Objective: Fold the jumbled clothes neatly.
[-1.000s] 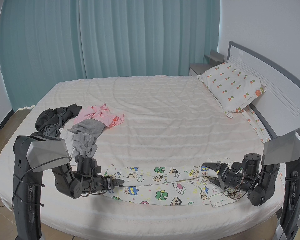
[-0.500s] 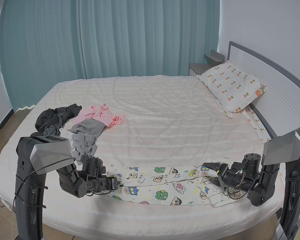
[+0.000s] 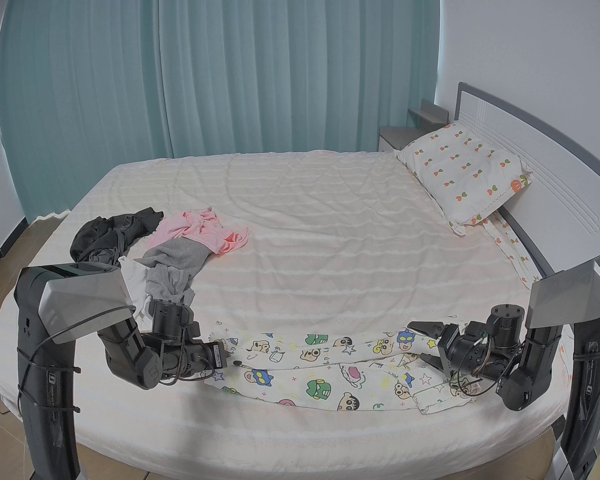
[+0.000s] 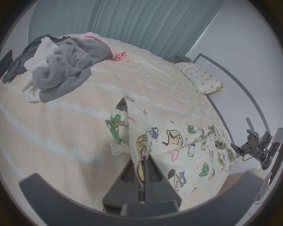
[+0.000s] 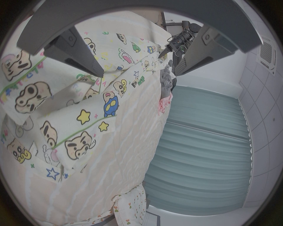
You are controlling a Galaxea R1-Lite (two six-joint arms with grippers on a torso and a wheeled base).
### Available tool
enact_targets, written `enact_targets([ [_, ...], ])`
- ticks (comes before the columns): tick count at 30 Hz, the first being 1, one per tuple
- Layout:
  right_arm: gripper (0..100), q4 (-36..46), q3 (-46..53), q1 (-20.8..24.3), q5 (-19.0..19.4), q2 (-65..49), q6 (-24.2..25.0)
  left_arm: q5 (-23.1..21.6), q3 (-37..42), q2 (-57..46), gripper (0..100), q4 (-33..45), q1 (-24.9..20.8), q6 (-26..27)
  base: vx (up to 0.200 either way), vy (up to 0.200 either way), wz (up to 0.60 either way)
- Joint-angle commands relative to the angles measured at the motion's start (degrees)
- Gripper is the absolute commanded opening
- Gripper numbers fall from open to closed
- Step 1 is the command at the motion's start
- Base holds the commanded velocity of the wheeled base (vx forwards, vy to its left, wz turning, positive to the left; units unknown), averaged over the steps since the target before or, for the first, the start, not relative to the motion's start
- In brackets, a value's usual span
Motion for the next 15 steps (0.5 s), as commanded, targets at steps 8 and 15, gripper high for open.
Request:
enact_targets([
  [8, 100, -0.64, -0.77, -4.87, 0.56, -1.81, 2.5, 1.13, 3.08, -6.56, 0, 0.15, 4.98, -0.61, 0.0, 0.0, 0.0],
  [15, 100, -0.64, -1.3, -5.13, 0.56, -1.55, 2.59, 0.42, 5.81, -12.01, 0, 0.51, 11.57, -1.49, 0.0, 0.0, 0.0],
])
